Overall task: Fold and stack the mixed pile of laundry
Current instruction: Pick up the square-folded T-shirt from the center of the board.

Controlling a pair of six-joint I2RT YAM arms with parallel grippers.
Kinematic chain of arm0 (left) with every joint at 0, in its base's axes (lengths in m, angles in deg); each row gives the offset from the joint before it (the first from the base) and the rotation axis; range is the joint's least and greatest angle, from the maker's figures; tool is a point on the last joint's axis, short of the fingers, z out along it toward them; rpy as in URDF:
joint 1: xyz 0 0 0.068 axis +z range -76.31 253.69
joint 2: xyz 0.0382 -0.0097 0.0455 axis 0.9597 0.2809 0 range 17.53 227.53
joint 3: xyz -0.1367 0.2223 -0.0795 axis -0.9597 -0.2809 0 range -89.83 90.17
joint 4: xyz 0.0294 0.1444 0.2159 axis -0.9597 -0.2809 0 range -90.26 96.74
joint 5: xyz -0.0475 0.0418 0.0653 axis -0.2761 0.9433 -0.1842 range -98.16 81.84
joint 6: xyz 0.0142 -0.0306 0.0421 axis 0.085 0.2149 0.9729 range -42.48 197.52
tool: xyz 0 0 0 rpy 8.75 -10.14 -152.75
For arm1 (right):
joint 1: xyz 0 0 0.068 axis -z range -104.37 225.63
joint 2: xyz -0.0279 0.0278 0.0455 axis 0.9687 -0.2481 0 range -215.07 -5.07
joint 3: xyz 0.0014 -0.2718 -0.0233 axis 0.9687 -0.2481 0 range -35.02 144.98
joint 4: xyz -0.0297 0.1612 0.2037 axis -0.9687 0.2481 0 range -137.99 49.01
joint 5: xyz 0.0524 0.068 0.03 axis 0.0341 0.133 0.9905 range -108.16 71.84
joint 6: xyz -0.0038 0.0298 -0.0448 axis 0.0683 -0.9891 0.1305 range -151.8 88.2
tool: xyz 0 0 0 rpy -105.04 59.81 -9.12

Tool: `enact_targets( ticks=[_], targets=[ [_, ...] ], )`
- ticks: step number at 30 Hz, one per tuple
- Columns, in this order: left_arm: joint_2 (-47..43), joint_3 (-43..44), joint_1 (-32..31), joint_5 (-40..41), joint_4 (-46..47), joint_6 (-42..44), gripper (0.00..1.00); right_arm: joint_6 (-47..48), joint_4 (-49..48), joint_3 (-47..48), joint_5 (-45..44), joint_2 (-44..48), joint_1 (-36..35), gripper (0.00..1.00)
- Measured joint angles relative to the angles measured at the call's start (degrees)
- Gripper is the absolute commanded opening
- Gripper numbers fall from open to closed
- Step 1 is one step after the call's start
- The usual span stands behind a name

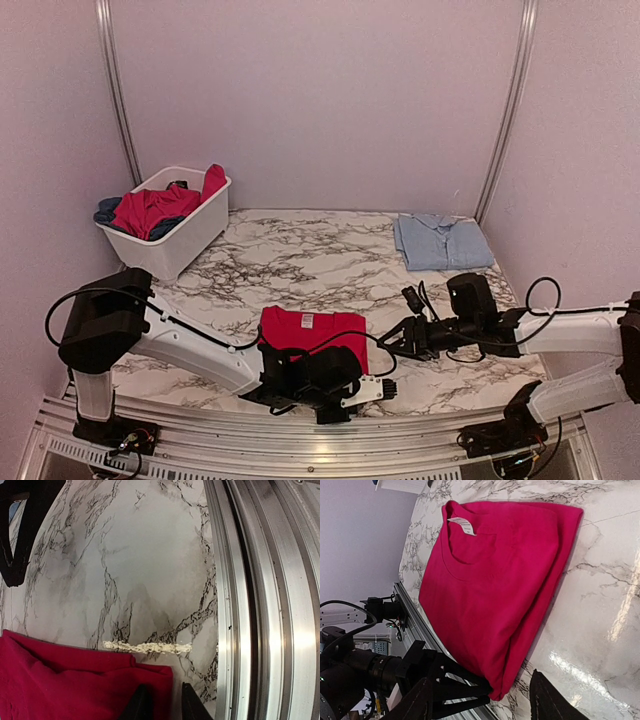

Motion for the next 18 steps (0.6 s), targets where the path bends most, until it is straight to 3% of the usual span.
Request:
enact_targets(
  ticks=[4,9,12,18],
  targets=[
    [0.13,0.04,0.37,0.52,0.74,-0.22,0.0,-1.16,-1.03,-0.33,1.03,-0.2,0.0,0.63],
    [-0.87,-0.96,0.7,0.55,2.03,-0.74,0.0,-2.54,-3.43,-1.4,2.21,-1.36,0.0,0.66],
    [-2.91,-1.77,0.81,0.74,2.4,-0.9,0.0,-3.8,-5.01,-2.47,3.15,-2.97,-0.02,0.78],
    [-6.1,-1.79,1.86,0.94,3.19,-1.77,0.0,-6.6,-8.9,-3.74,4.63,-5.81,-0.98,0.81]
  ],
)
